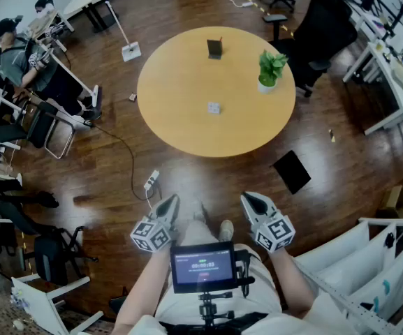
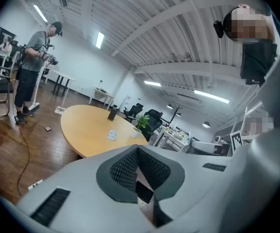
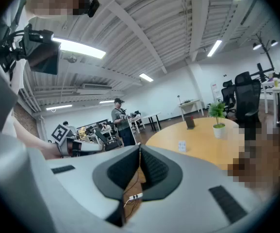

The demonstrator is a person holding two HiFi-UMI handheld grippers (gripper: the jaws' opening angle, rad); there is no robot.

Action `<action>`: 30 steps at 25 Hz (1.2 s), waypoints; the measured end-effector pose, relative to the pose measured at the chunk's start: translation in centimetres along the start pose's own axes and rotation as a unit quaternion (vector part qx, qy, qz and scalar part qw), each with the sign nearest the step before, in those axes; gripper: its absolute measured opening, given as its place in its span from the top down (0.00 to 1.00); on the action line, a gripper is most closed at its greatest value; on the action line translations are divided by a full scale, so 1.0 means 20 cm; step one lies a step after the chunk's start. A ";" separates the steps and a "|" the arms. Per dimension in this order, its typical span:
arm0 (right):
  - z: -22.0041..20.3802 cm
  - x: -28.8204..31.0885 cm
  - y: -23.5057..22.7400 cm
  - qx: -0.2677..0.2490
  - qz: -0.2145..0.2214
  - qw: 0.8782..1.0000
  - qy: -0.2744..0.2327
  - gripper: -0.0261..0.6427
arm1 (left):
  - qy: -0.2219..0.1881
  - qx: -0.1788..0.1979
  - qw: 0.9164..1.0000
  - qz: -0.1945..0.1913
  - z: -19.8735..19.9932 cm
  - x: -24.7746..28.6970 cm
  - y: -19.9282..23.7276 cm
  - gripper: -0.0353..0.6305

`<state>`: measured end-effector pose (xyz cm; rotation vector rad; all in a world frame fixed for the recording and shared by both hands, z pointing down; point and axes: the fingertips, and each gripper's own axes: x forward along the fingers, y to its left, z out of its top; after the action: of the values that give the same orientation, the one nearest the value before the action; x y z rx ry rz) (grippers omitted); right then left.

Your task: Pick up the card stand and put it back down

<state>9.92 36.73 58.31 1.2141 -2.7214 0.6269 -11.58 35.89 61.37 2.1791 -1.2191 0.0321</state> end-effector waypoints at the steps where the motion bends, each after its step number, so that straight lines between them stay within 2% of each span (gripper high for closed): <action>1: 0.02 0.02 0.01 -0.002 0.003 1.000 -0.001 0.94 | 0.003 -0.002 1.000 -0.005 0.01 0.01 0.00 0.95; 8: 0.18 0.22 0.04 0.010 -0.006 0.999 -0.030 0.94 | 0.032 0.007 0.999 -0.033 0.10 0.11 0.10 0.95; 15: 0.22 0.39 -0.01 0.014 -0.024 0.999 -0.025 0.94 | 0.048 0.025 0.997 -0.053 0.22 0.26 0.22 0.95; 21: 0.28 0.58 -0.05 0.012 -0.033 0.999 -0.017 0.94 | 0.048 0.022 0.997 -0.058 0.32 0.34 0.39 0.95; 26: 0.30 0.72 -0.08 0.005 -0.040 0.999 -0.011 0.94 | 0.033 -0.002 0.997 -0.068 0.45 0.39 0.51 0.95; 30: 0.34 0.83 -0.07 0.004 -0.048 0.999 -0.013 0.94 | 0.025 0.005 0.997 -0.076 0.57 0.41 0.61 0.95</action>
<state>0.25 21.62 56.66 1.3548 -2.6648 0.6169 -19.43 19.00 61.01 2.2604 -1.0238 0.0287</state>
